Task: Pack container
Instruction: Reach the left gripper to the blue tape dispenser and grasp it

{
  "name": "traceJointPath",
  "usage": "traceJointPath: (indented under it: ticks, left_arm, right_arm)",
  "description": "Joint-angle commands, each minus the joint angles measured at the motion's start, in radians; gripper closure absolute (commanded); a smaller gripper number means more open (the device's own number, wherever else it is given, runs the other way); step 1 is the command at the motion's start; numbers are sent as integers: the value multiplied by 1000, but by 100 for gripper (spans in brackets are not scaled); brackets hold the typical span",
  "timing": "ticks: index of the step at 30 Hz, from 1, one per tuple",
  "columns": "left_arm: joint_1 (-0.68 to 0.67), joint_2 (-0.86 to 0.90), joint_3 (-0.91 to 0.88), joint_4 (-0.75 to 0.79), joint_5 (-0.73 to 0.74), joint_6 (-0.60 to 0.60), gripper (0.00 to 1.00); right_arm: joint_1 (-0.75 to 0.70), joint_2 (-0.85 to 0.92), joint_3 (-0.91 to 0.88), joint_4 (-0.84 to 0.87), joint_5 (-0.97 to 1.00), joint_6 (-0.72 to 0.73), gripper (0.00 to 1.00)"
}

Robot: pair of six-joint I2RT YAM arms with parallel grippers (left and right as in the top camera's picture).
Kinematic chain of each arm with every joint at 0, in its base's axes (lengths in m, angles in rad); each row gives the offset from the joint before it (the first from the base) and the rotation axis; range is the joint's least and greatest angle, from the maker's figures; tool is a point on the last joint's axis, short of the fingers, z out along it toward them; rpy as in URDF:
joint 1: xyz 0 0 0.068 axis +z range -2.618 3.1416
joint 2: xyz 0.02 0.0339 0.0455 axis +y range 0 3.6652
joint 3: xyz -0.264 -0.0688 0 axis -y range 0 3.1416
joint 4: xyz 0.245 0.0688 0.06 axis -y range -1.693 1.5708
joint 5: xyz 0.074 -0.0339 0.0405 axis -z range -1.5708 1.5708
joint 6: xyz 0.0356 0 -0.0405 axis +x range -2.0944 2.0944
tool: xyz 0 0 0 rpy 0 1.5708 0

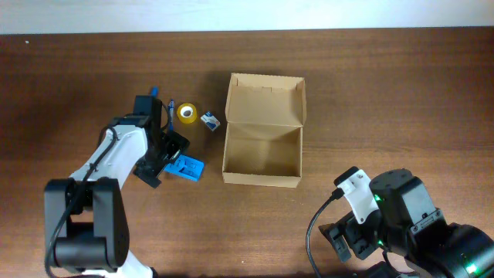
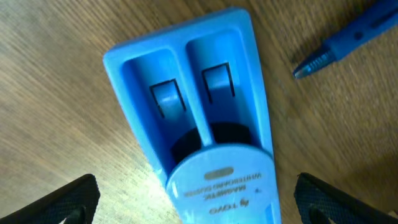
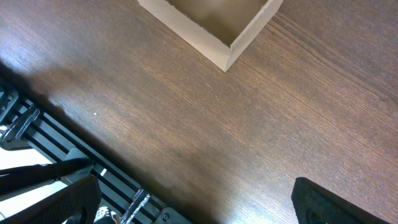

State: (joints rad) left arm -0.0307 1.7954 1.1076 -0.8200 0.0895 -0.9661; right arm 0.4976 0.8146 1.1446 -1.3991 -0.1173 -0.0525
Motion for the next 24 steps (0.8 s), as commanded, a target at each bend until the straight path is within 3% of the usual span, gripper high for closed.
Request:
traceJointPath:
  ticks: [1,15,18,20,24]
  left_arm:
    - [1,36,41,0,0,-34,0]
    - [1,124,110,-20,29,-73,0]
    - [1,124,110,-27,29,-74,11]
    - [1,124,110,-34,29,-73,25]
    - [1,124,110,-47,29,-73,30]
  right_arm:
    - [-5,-3,13,3,-6,1,1]
    - [-5,-3,13,3,-6,1,1]
    - [-5,-3,13,3,-6,1,1]
    - [-5,-3,13,3,-6,1,1]
    - [-5,-3,13,3,-6,1,1]
